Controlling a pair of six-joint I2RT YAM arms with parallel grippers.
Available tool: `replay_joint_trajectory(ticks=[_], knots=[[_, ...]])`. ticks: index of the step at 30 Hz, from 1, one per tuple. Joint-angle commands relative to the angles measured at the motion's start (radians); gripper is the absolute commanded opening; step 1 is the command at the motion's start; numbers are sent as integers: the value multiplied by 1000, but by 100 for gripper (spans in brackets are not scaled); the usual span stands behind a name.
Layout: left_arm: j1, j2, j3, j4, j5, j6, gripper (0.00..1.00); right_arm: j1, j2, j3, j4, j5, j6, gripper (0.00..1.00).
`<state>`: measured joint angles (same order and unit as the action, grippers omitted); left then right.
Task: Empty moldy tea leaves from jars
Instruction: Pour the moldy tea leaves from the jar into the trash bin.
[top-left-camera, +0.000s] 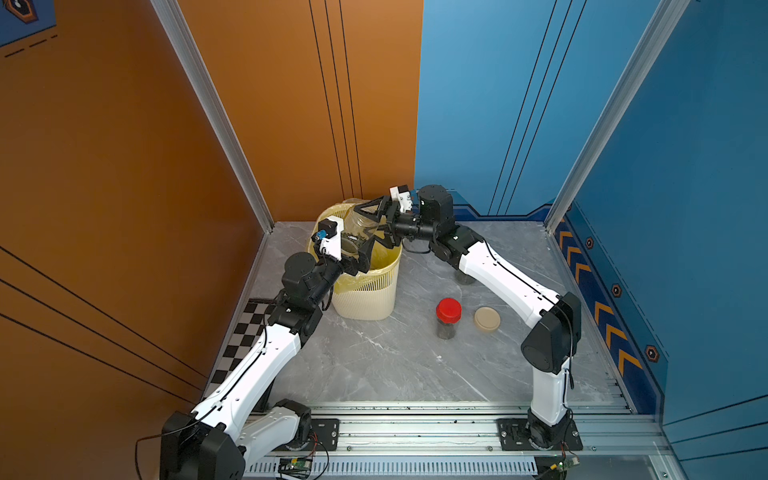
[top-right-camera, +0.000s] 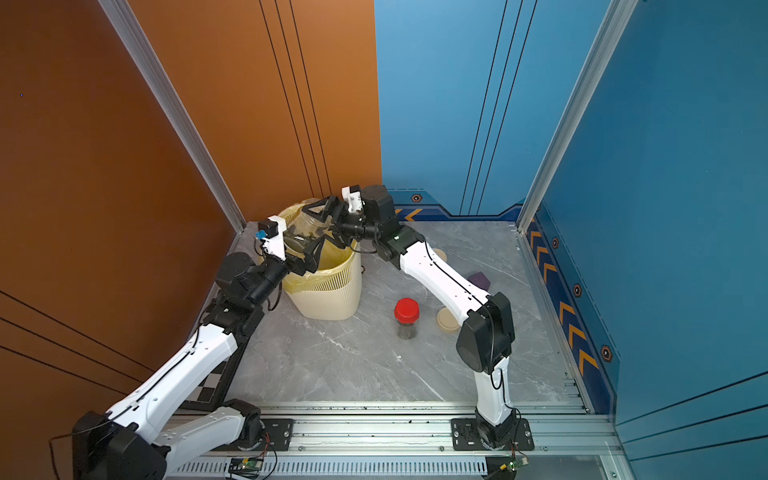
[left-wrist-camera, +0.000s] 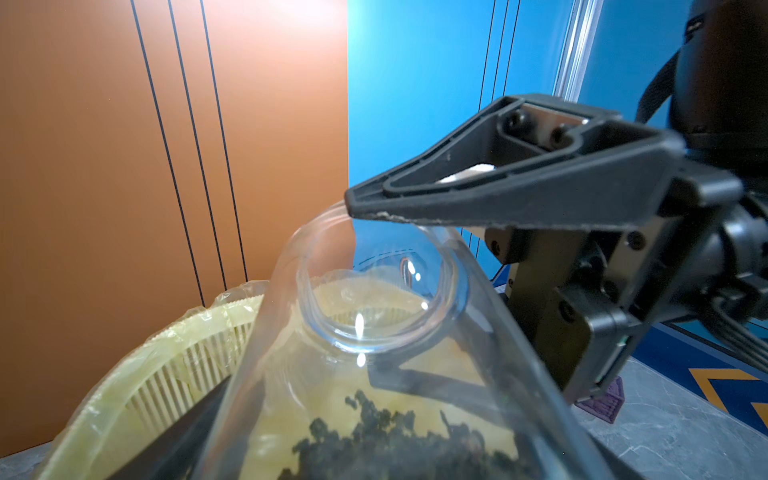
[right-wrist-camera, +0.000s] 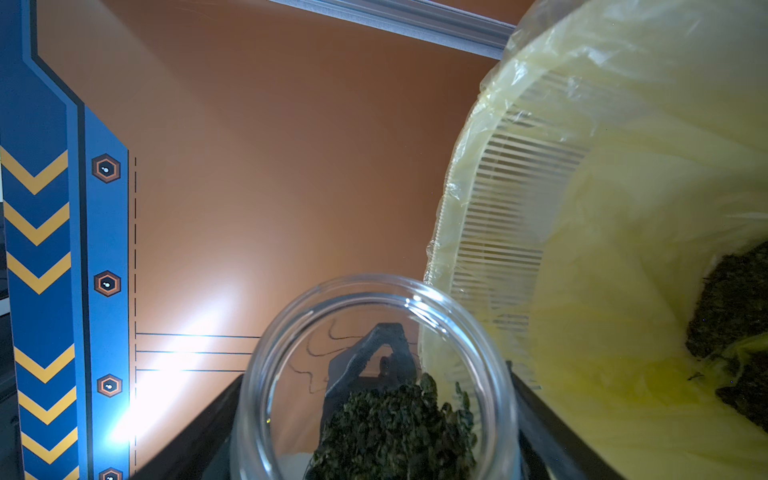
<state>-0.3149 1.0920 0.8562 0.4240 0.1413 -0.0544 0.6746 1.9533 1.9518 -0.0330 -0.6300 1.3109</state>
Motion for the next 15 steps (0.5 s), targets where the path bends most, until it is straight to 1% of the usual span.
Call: replay_joint_trajectory(ticks=[1, 8, 15], knots=[[13, 11, 15, 38, 7, -23, 98, -1, -23, -6, 84, -6, 24, 56], [19, 25, 28, 39, 4, -28, 98, -4, -33, -19, 82, 19, 35, 56], [53, 44, 40, 39, 50, -67, 98, -12, -31, -39, 105, 47, 78, 56]])
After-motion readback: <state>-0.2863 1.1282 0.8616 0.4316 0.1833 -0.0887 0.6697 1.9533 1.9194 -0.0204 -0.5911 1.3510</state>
